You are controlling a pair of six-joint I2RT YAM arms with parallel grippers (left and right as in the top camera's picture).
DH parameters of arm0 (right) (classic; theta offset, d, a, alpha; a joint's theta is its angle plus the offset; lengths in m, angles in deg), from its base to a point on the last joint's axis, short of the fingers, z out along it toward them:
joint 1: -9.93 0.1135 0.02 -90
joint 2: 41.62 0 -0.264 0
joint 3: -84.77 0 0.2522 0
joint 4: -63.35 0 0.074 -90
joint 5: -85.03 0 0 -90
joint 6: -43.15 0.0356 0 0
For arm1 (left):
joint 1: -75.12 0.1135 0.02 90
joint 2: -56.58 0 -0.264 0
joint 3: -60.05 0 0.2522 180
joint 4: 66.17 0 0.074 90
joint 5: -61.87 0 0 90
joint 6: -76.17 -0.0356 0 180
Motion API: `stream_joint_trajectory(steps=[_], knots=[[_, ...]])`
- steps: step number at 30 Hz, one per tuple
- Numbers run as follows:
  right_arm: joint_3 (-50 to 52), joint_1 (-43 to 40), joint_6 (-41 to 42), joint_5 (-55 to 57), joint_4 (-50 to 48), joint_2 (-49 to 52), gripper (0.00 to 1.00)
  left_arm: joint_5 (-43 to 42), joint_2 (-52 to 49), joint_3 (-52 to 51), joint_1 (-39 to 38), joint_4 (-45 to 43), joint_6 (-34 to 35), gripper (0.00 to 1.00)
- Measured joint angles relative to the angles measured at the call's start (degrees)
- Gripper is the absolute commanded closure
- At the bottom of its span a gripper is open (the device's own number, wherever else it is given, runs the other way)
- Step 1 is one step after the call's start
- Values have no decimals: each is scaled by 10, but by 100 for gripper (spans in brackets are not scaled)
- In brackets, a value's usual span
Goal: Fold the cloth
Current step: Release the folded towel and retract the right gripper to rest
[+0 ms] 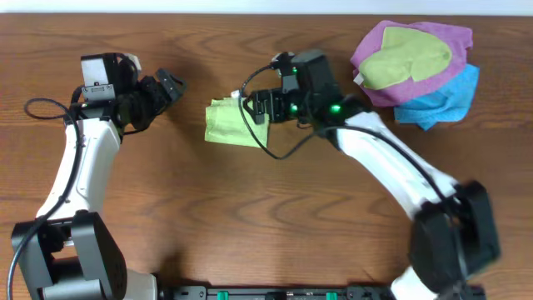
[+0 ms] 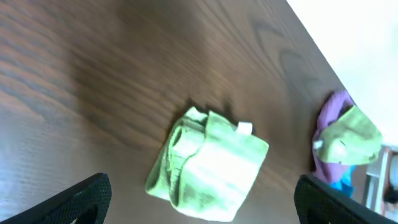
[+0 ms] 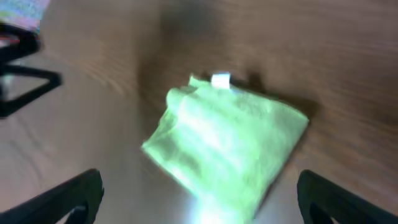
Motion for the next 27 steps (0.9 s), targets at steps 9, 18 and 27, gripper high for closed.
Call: stream_joint_trajectory(steps=[9, 18, 27], knots=[[11, -45, -101, 37, 197, -160, 1, -17, 0, 1, 0, 84, -3, 4], [195, -109, -123, 42, 205, -371, 1, -26, 2, -31, -23, 89, -4, 5], [363, -154, -112, 30, 246, -673, 1, -44, 3, -77, -56, 80, 10, 5]])
